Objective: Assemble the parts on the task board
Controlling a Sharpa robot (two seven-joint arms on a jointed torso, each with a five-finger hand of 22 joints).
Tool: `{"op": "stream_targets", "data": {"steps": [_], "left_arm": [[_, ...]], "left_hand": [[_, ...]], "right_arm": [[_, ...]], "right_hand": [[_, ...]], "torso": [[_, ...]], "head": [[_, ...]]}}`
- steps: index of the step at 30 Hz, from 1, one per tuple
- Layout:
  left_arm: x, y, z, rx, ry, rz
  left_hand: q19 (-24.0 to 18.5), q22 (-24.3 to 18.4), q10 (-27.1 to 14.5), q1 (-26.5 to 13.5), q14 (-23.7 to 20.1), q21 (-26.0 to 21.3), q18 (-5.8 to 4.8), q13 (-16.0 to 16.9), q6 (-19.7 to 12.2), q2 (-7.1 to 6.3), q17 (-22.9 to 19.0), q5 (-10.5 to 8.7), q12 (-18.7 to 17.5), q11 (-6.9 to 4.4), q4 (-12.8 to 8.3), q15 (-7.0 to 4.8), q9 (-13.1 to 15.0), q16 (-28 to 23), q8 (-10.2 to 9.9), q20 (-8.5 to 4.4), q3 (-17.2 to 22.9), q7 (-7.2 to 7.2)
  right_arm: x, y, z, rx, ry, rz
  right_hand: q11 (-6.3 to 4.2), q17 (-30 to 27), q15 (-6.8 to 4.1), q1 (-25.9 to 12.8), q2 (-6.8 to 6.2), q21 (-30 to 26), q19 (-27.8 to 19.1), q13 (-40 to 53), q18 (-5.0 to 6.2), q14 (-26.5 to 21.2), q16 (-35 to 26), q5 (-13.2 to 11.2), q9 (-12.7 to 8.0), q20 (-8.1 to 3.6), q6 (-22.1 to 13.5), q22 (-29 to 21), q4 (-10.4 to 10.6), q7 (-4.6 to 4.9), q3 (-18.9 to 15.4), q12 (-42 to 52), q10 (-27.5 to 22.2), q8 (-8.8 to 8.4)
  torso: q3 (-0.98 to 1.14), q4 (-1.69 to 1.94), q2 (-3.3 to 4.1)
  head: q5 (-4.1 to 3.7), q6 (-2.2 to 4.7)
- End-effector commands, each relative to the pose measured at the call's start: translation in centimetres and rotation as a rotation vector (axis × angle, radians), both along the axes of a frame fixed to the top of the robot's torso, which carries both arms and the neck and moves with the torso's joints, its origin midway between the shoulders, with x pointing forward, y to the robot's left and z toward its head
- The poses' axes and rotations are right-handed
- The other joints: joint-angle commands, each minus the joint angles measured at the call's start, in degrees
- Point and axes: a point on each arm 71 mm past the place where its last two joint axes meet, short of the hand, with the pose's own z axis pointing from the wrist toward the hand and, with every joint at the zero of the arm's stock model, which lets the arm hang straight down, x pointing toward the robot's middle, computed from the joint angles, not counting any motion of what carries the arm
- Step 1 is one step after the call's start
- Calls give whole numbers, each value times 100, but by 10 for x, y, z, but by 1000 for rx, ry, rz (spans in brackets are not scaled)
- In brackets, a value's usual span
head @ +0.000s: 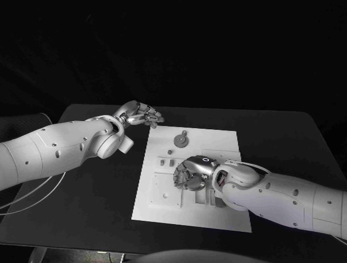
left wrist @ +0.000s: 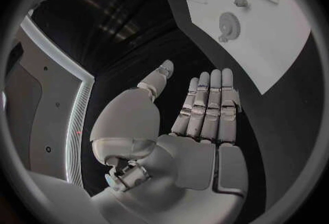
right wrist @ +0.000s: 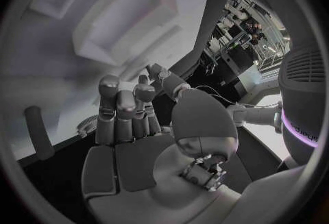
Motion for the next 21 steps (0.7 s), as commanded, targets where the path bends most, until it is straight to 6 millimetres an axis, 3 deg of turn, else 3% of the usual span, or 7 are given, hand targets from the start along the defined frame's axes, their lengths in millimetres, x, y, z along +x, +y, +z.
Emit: {"op": "stream_targets", "data": {"steps": [1,4,8,21], "left_arm": [[0,-2,1,-8,2,-9],[0,-1,1,-8,4,-10],[0,-1,1,-7,4,-9],[0,1,1,-6,3,-5]], "left_hand": [[-34,5,-9,66,-49,-29,117,-10,-42,-11,9,-22,-38,28,-6,11,-7,-40,-40,-6,-41,-11],[-37,5,-13,64,-52,-31,116,-13,-46,-13,11,-23,-42,31,-4,13,-8,-43,-42,-4,-43,-13],[-43,5,-22,64,-59,-35,116,-17,-49,-12,12,-23,-51,36,-4,15,-9,-48,-44,-2,-43,-15],[-47,7,-24,66,-62,-37,117,-20,-49,-9,16,-22,-56,38,-4,17,-9,-52,-44,0,-43,-15]], "right_arm": [[0,-1,-2,-18,7,-2],[0,-2,-1,-16,4,-6],[0,-3,-1,-12,-2,-11],[-6,-17,9,43,-8,-37]], "right_hand": [[116,18,103,23,-108,-32,6,26,212,-14,-7,9,-55,-31,-430,39,-7,233,-53,-4,-60,-129],[193,33,179,38,-182,-38,-7,54,212,-42,4,7,-109,-13,-626,41,-5,311,-86,18,-120,-235],[224,40,211,22,-220,-42,-11,66,212,-54,11,8,-131,-1,-693,41,0,342,-107,32,-148,-268],[226,47,216,32,-186,-32,9,77,212,-44,30,10,-126,2,-642,44,5,342,-103,60,-147,-232]], "torso": [[1,0,-1],[1,1,-1],[2,1,-1],[3,-4,-2]], "head": [[0,1],[-4,2],[-10,0],[-32,17]]}}
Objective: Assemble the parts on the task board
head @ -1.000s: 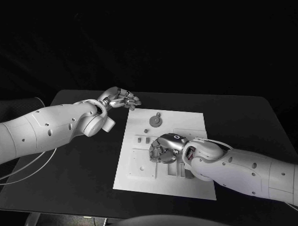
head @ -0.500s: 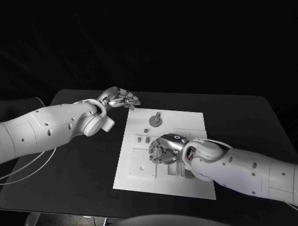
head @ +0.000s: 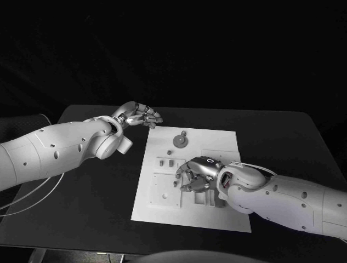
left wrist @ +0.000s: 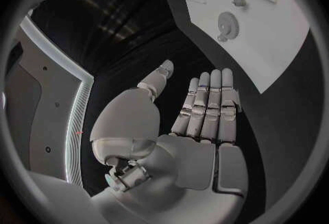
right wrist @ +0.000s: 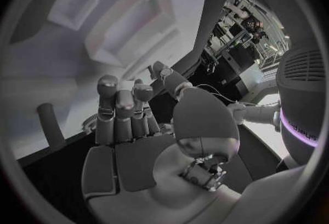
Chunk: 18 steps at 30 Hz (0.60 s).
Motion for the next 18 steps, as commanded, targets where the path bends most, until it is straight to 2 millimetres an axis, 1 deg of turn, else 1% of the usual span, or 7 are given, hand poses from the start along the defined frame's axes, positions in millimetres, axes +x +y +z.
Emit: {"op": "stream_targets", "data": {"steps": [1,3,10,16,18], "left_arm": [[0,-1,1,-8,-1,-9],[0,0,1,-8,-3,-7],[0,2,1,-6,-6,-1],[0,3,1,-6,-7,0],[0,3,1,-7,-9,-1]], "left_hand": [[-47,7,-3,67,-42,-37,56,-10,-29,-9,6,-22,-32,17,-4,-3,-8,-31,-21,-1,-43,5],[-47,7,-2,70,-42,-37,57,-10,-27,-9,6,-22,-32,17,-5,-3,-8,-31,-20,-1,-42,4],[-47,9,9,76,-41,-37,59,-9,-16,-6,11,-21,-30,13,-6,-3,-5,-32,-13,0,-39,4],[-44,12,20,83,-38,-35,60,-8,-7,-5,15,-20,-27,9,-7,-4,-3,-32,-8,0,-37,4],[-43,13,28,86,-37,-35,61,-7,0,-6,17,-20,-25,7,-8,-4,-2,-32,-4,0,-37,6]], "right_arm": [[0,-4,9,42,-13,-17],[0,-7,15,59,-15,-26],[8,-26,46,124,-20,-83],[17,-47,66,180,-5,-148],[21,-59,72,197,-5,-168]], "right_hand": [[23,6,22,12,-20,-22,48,7,274,5,28,9,9,-17,-42,44,-3,94,-30,34,18,31],[17,7,18,11,-8,-18,56,7,274,11,32,10,13,-18,-18,45,1,89,-28,40,25,46],[-2,6,0,-10,19,-8,74,3,274,29,39,10,25,-21,48,48,13,68,-24,50,45,88],[-10,5,-8,-22,29,-5,83,1,274,37,41,11,26,-23,64,48,17,61,-20,53,54,98],[-11,5,-9,-23,28,-5,83,0,274,37,41,11,26,-23,65,48,16,60,-20,53,55,99]], "torso": [[-1,-4,-1],[-1,-3,-1],[0,-7,-3],[6,-10,2],[6,-10,1]], "head": [[-8,13],[-20,25],[-58,63],[-102,101],[-130,113]]}}
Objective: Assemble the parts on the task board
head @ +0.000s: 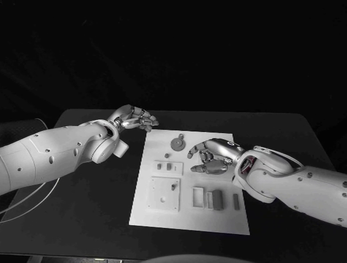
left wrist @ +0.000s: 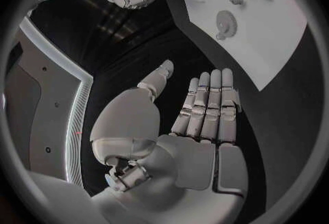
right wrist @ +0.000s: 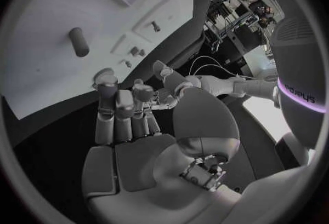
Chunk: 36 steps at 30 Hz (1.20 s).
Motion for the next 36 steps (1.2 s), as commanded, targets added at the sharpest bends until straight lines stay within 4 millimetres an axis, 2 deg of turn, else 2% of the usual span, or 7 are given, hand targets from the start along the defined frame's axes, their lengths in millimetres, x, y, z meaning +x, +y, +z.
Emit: {"op": "stream_targets", "data": {"steps": [1,6,16,23,31,36], "left_arm": [[0,-2,2,-11,-9,-11],[-1,-3,2,-13,-12,-12],[-1,-2,2,-13,-13,-11],[-1,-2,2,-13,-12,-13],[-1,-1,2,-12,-11,-12],[-1,0,2,-12,-10,-11]], "left_hand": [[-43,8,32,64,-36,-34,80,-8,4,15,8,-19,-24,6,-7,-4,-1,-33,-2,0,-37,8],[-40,12,43,64,-36,-32,81,-7,16,12,11,-19,-21,2,-6,-4,1,-34,4,0,-39,13],[-40,14,50,66,-37,-32,82,-7,25,8,14,-19,-21,-1,-7,-3,2,-37,9,0,-40,17],[-40,16,53,67,-38,-31,82,-7,27,7,15,-19,-21,-2,-7,-3,2,-38,10,1,-40,19],[-40,18,54,67,-38,-30,82,-8,28,8,17,-19,-23,-3,-5,-3,2,-39,10,1,-40,23],[-40,19,54,68,-39,-30,82,-9,28,8,18,-19,-25,-2,-5,-2,2,-41,10,1,-41,26]], "right_arm": [[4,-14,6,55,30,-40],[13,-40,6,46,19,-90],[18,-68,0,9,20,-134],[13,-69,-25,-18,44,-133],[10,-70,-42,-58,45,-125],[7,-66,-48,-66,38,-116]], "right_hand": [[10,6,-9,-24,28,-5,73,1,275,38,19,11,9,-16,57,48,16,41,-20,30,33,12],[9,0,-11,-40,-14,-16,54,-7,275,24,5,10,3,-13,44,47,10,41,-23,19,22,8],[26,-4,2,-64,-132,-32,27,-18,275,-3,-11,9,-22,-4,-33,46,11,59,-29,4,-3,-28],[49,-3,24,-66,-190,-40,15,-22,275,-22,-15,10,-47,2,-110,46,11,82,-27,2,-24,-65],[53,-1,29,-40,-194,-38,17,-21,275,-21,-10,11,-50,0,-113,47,0,86,-18,7,-24,-64],[53,0,29,-36,-197,-38,17,-20,275,-21,-9,10,-50,-1,-110,48,-1,86,-18,9,-24,-61]], "torso": [[1,-2,1],[-1,-3,2],[2,1,5],[3,11,5],[-9,15,5],[-4,9,5]], "head": [[-43,20],[-82,34],[-106,49],[-111,43],[-96,3],[-76,-4]]}}
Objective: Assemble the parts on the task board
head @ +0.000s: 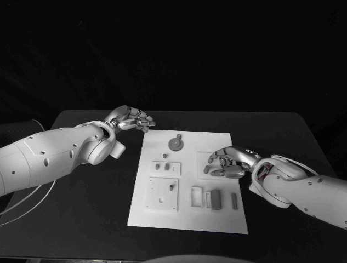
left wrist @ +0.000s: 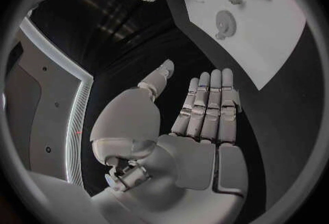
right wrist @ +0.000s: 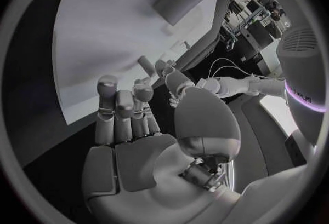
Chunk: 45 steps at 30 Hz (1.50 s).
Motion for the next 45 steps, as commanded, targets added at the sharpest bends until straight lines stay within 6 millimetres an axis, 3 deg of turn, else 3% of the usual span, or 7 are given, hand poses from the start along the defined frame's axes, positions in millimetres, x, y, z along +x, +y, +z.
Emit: {"op": "stream_targets", "data": {"steps": [1,8,22,45], "left_arm": [[0,-2,1,-11,-7,-12],[0,-2,1,-11,-7,-12],[0,-2,1,-11,-6,-12],[0,-2,1,-10,-4,-12]], "left_hand": [[-40,9,53,45,-39,-30,117,-8,28,-15,9,-19,-25,-2,-5,-2,1,-25,10,2,-41,27],[-42,11,52,46,-41,-31,117,-10,27,-14,10,-19,-28,-1,-5,-2,0,-28,9,2,-41,28],[-43,14,51,47,-43,-31,117,-12,28,-8,12,-18,-32,1,-4,-1,0,-31,9,3,-41,32],[-44,18,54,46,-42,-30,118,-14,32,2,17,-19,-35,1,-1,0,0,-33,10,4,-41,34]], "right_arm": [[-1,5,-1,-17,-34,33],[0,11,-2,-16,-60,37],[-1,17,-6,-31,-69,57],[-1,18,-7,-39,-80,55]], "right_hand": [[31,2,21,26,-47,-14,8,-6,300,-12,-9,10,-7,-11,-93,48,-1,70,-18,10,-2,-25],[31,3,21,59,-32,-13,11,-6,300,-10,-5,11,-8,-13,-86,49,-5,70,-6,14,-1,-18],[-123,1,-116,255,310,20,15,-30,300,26,10,10,73,-23,407,73,-17,-93,46,27,69,263],[-223,-4,-208,264,492,45,20,-51,300,60,10,11,97,-36,697,81,-13,-195,26,3,146,396]], "torso": [[0,-5,-2],[2,-2,-1],[-1,-7,-3],[-2,-4,-3]], "head": [[20,-8],[31,-13],[50,-15],[51,-37]]}}
